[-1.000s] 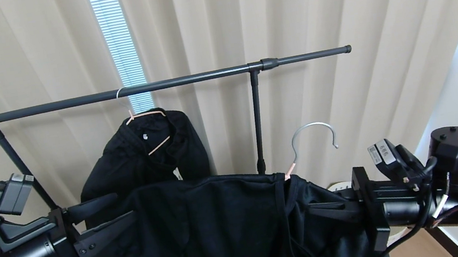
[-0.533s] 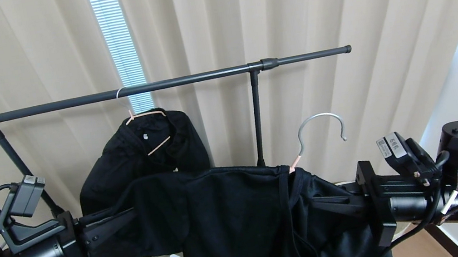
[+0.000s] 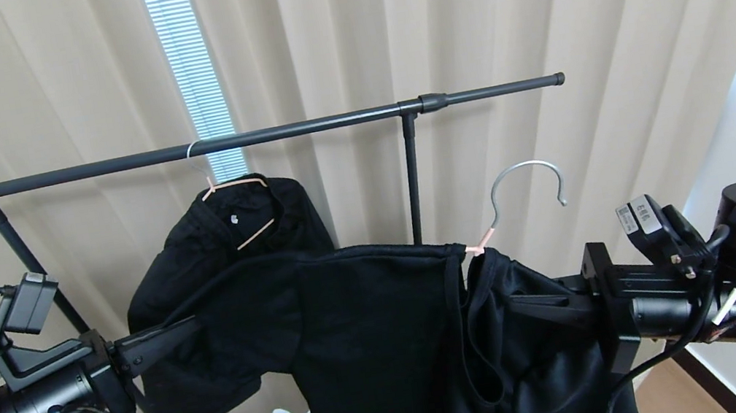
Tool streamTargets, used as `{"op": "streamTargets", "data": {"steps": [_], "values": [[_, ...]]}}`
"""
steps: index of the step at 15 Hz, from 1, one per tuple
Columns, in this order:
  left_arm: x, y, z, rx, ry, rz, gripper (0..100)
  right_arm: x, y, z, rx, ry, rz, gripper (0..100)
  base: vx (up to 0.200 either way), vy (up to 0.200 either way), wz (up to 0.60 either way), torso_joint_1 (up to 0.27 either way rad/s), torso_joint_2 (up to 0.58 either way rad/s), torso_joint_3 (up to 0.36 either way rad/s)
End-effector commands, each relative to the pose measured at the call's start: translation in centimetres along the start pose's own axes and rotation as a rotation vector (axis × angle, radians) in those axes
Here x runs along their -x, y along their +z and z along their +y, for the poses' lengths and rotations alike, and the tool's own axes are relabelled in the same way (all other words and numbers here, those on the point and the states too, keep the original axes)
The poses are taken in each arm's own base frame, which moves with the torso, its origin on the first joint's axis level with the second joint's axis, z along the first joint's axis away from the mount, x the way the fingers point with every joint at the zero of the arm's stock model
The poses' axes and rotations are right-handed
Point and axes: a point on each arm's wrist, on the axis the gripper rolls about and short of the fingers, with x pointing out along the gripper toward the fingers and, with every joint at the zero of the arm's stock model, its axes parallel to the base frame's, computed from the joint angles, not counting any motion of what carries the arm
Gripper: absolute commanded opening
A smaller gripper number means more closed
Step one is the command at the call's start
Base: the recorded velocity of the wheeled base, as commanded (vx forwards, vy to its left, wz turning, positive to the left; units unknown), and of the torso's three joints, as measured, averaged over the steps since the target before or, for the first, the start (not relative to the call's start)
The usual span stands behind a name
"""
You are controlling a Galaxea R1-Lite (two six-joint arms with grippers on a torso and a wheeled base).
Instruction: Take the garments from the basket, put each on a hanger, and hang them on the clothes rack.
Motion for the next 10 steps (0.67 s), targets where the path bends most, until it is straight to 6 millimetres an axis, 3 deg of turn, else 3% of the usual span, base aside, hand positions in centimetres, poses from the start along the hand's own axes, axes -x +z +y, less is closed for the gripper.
{"op": "streamTargets", "data": {"steps": [1,10], "values": [[0.0,-0.2,1.2,0.019,0.029,0.004,0,0.2,0.0,-0.2,0.001,-0.007,-0.003,0,0.000,0.000,0.00,0.000,0.00,0.000],[-0.2,-0.7,2.5,0.025,0.052,-0.001,0,0.8,0.1,-0.9,0.004,-0.016,-0.010,0,0.000,0.000,0.00,0.000,0.00,0.000]]}}
